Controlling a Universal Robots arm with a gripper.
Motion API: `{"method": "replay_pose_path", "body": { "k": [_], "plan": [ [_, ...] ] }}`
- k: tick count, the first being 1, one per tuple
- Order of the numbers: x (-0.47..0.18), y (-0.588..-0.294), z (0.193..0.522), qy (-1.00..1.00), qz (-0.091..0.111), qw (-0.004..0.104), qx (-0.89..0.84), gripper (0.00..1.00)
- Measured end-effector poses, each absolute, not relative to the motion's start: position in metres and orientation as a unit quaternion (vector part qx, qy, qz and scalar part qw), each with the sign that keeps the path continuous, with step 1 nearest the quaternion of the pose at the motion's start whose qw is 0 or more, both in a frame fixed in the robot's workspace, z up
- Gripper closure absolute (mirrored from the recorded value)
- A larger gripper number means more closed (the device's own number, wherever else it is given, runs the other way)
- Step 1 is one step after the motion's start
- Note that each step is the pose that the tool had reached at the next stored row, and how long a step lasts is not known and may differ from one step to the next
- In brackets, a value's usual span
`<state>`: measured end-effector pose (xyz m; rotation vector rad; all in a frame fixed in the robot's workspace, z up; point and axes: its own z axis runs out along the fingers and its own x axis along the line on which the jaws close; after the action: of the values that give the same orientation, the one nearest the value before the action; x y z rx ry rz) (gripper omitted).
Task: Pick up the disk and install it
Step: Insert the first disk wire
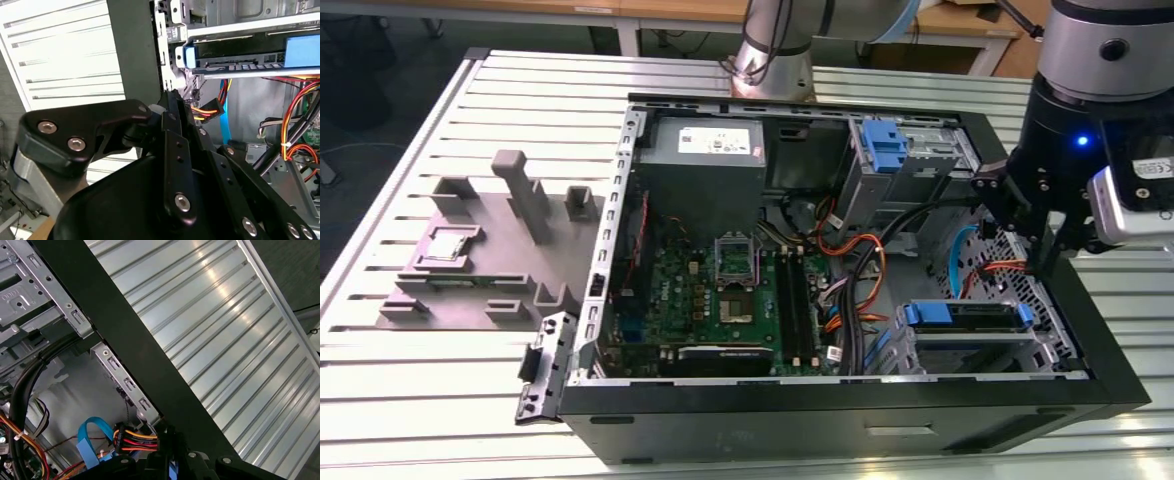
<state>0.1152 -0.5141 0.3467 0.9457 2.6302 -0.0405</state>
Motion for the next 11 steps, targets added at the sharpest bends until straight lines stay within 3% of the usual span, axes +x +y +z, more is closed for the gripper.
{"method": "replay_pose_path", "body": {
  "k": [11],
  "plan": [
    [0.1077, -0.5216, 0.3467, 0.927, -0.014, 0.172, 0.333, 0.83]
  ]
}}
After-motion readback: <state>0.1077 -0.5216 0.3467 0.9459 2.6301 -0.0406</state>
